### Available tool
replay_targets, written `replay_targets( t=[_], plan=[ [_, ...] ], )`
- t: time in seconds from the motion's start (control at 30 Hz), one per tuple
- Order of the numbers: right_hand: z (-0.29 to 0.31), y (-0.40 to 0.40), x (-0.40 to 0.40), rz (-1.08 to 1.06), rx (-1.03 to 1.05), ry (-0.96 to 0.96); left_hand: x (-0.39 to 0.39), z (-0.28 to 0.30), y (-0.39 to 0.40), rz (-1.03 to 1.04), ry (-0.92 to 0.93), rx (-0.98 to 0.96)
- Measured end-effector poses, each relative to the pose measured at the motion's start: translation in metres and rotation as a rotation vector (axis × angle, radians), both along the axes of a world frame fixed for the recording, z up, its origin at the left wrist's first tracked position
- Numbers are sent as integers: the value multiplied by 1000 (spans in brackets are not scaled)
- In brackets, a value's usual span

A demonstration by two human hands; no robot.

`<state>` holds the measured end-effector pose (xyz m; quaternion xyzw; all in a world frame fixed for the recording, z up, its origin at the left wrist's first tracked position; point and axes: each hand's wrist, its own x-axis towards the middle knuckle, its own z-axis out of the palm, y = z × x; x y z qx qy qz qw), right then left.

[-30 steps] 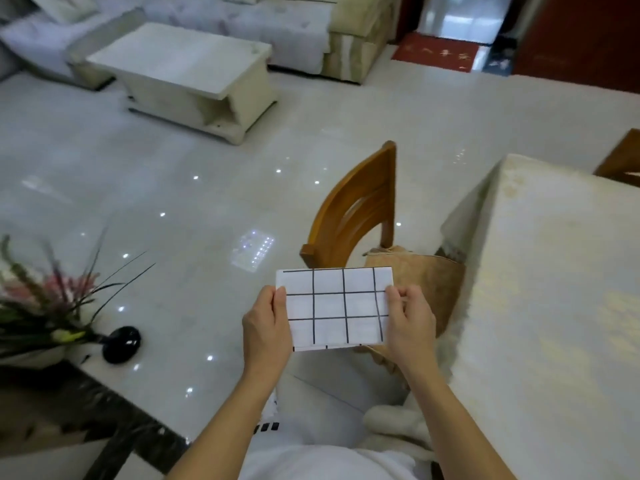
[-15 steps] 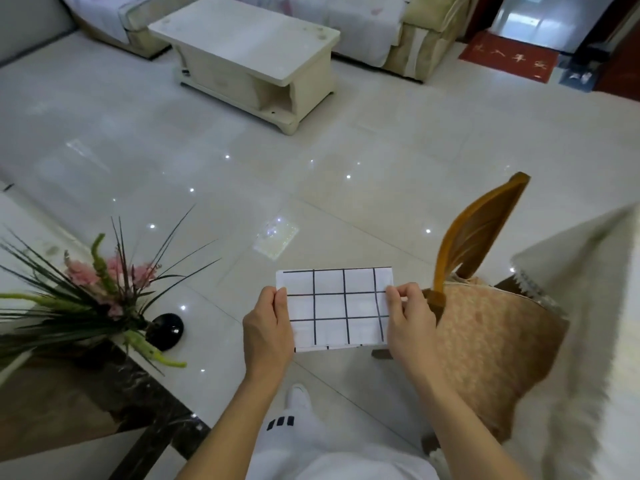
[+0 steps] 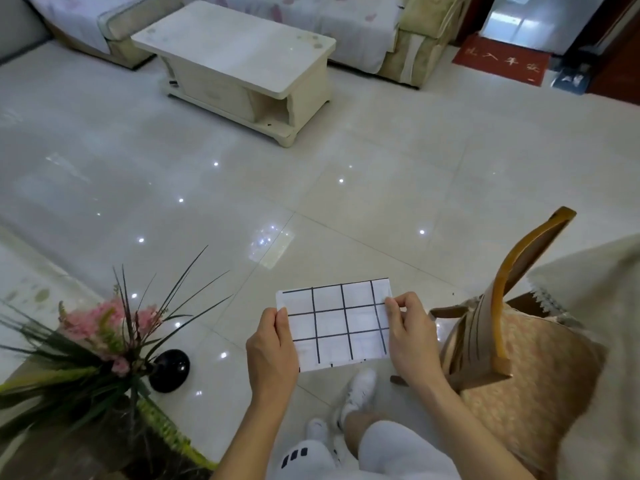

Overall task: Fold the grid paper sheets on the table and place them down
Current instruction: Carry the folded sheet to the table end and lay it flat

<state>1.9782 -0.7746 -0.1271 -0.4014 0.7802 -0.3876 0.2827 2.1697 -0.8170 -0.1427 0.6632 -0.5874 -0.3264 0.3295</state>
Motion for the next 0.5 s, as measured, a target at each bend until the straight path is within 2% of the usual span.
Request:
replay_targets(
  t=[0.23, 0.5],
  plan=[
    [-5, -72, -37, -71, 5, -39, -41, 2, -83, -49, -32, 2],
    [3, -166, -121, -172, -18, -55, -130, 13, -194, -147, -66, -37]
  ],
)
